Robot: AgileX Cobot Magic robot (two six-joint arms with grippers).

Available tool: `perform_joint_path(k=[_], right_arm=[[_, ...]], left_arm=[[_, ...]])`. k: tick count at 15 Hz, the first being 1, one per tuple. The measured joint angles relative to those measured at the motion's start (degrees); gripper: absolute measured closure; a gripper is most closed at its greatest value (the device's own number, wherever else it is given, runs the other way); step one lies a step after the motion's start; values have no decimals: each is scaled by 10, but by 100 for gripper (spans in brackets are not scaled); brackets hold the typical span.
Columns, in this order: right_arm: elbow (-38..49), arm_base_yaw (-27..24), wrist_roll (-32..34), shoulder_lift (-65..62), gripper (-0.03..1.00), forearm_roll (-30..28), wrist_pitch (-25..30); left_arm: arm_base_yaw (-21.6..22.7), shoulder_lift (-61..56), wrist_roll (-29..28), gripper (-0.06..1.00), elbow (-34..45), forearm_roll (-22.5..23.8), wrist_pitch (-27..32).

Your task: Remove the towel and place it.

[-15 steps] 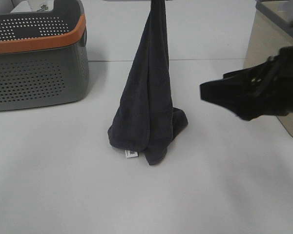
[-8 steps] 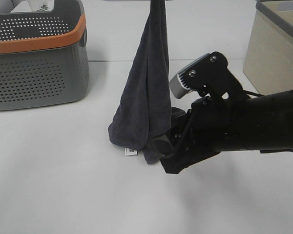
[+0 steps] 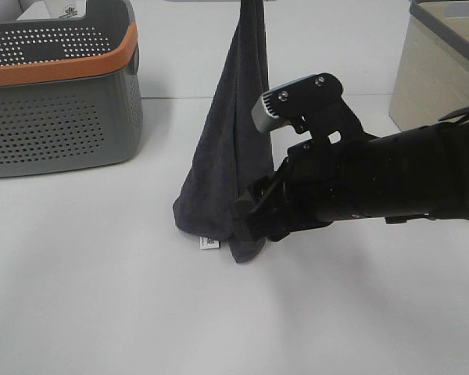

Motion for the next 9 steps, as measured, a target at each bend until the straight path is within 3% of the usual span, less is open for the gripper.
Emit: perform_joint_path(k=[4,5,6,7,8,9], right_arm=[[0,1,36,5,39,1,-77],[0,0,74,5,39,-7,-119],[0,0,146,5,39,-63,-164],[1,0,249,5,39,-165,-199],[15,0,490,5,39,-373,-268],[39,0,681,4,39,-523,-329]], left_arm=[[0,0,0,94,0,1,0],[0,0,0,94,0,1,0],[0,0,0,94,0,1,1],[0,0,0,94,0,3,2],[0,0,0,94,0,13,5],[0,0,0,94,0,18,8]])
